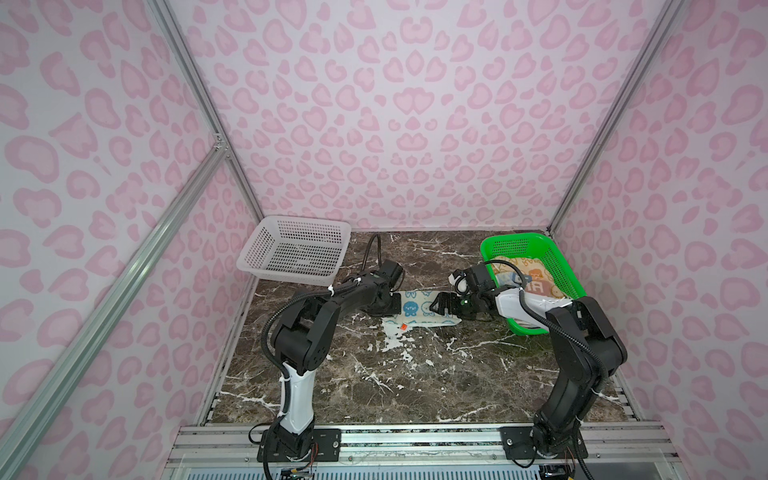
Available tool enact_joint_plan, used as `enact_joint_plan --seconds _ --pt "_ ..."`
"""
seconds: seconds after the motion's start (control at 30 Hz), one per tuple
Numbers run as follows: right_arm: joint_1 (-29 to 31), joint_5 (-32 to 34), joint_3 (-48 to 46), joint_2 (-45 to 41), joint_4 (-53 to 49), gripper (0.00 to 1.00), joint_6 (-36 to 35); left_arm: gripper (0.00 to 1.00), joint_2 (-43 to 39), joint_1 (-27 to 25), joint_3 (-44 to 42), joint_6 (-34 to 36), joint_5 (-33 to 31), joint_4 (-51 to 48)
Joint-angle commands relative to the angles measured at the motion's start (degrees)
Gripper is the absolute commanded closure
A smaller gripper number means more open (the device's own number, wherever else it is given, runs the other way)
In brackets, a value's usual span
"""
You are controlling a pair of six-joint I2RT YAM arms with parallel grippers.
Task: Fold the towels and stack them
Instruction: 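Carry the towel with the left gripper into the white basket while the right gripper releases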
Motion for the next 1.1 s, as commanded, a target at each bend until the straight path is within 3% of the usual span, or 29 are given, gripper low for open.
enact_joint_plan --seconds 0.0,0.2,0.33,0.53,0.77,1.07 --pt "0.2 0.1 1.3 -0.4 -4.7 0.05 -1.1 0.96 0.2 0.5 4.6 4.2 -4.7 -12.9" --pt "0.3 -0.8 6.9 -1.2 -7.5 0.02 -3.0 0.96 -1.8 2.5 12.6 9.2 -13.7 -22.2" --pt "1.3 -1.0 12.8 -0.8 -10.0 0.02 -4.1 0.96 -2.8 5.2 17.3 13.4 -16.9 -24.3" --pt "4.2 0.9 22.3 0.7 -12.9 0.02 -4.8 0.96 -1.0 7.8 27.8 22.2 -27.0 -26.5" --pt "7.3 2.1 32.1 4.3 -15.3 0.02 -5.1 0.96 0.6 13.4 39.8 30.1 -28.6 -26.5" --pt "8.7 2.0 39.7 8.6 -18.0 0.02 -5.2 0.96 1.5 20.1 40.2 41.2 -28.1 -18.9"
